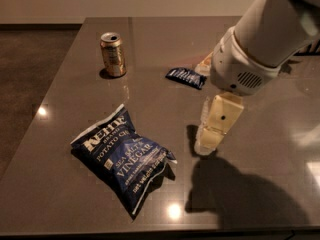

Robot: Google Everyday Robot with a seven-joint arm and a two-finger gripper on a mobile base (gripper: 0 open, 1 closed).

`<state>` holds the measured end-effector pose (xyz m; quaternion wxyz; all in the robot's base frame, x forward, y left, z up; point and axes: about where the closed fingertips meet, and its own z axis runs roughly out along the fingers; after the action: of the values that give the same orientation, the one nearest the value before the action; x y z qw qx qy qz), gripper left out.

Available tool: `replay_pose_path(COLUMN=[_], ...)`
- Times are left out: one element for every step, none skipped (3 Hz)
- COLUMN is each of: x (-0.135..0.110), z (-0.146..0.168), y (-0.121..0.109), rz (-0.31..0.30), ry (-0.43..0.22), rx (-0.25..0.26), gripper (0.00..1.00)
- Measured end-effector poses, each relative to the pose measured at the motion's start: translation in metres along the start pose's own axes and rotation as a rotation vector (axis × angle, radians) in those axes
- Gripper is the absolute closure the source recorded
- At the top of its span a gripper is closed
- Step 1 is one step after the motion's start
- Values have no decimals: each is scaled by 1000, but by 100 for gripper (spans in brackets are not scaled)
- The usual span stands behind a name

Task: Move blue chip bag near rxbar blueberry

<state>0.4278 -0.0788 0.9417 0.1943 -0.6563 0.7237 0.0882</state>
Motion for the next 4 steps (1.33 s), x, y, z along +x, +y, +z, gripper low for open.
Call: replay_pose_path(x=[-26, -48, -65, -77], z=[22, 44, 64, 87], y=[15, 35, 59, 72], rz=[-27, -46, -76, -91], ry=[-16, -28, -25, -15], rx=[-46, -93, -125, -126], gripper=[0, 0, 0, 0])
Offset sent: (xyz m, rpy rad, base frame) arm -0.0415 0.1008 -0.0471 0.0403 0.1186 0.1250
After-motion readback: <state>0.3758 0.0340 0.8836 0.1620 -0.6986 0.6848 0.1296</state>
